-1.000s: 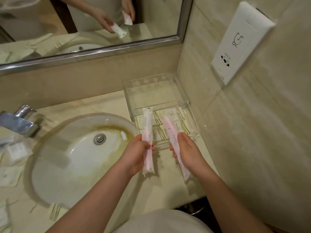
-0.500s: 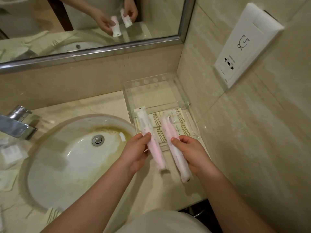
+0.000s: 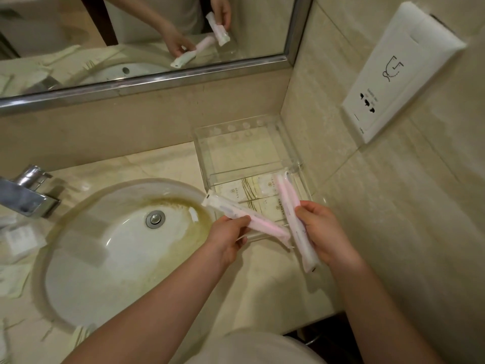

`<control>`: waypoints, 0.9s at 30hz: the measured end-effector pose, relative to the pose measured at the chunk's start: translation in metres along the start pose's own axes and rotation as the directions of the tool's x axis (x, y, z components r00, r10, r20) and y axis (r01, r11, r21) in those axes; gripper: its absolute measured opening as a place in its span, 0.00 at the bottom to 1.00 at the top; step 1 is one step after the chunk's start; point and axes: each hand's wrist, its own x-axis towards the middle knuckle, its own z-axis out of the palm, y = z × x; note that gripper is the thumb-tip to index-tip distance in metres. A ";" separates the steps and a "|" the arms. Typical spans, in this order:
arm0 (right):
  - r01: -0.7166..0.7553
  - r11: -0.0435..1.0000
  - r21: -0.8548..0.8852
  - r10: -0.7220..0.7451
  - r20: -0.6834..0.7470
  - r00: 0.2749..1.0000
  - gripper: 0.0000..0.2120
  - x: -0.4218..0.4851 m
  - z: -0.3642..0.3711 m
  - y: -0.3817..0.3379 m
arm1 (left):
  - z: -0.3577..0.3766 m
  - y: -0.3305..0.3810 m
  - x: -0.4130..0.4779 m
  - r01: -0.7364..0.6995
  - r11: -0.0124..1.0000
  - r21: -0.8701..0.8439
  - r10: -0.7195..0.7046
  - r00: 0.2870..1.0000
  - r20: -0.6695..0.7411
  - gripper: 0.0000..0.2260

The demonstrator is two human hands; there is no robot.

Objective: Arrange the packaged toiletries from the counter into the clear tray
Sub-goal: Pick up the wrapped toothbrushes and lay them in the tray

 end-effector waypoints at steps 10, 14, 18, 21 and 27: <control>0.027 0.982 -0.188 -0.061 -0.179 0.982 0.08 0.014 -0.010 0.021 | 0.030 -0.013 -0.001 0.047 0.962 -0.269 -0.065 0.996 -0.061 0.04; -0.040 0.994 -0.101 0.025 -0.139 0.990 0.08 0.018 -0.010 0.031 | 0.033 -0.018 -0.005 0.089 0.913 -0.397 -0.099 0.995 -0.005 0.08; -0.060 0.997 0.042 0.061 -0.031 0.998 0.07 0.026 -0.012 0.032 | 0.032 -0.025 -0.006 0.108 0.900 -0.423 -0.103 0.994 0.033 0.12; -0.035 0.998 0.052 0.036 -0.028 0.999 0.04 0.028 -0.010 0.033 | 0.030 -0.028 -0.009 0.084 0.918 -0.388 -0.083 0.996 0.020 0.11; -0.061 0.993 0.104 0.066 -0.053 0.996 0.07 0.029 -0.004 0.040 | 0.015 -0.029 -0.012 0.030 0.935 -0.353 -0.018 0.999 0.038 0.10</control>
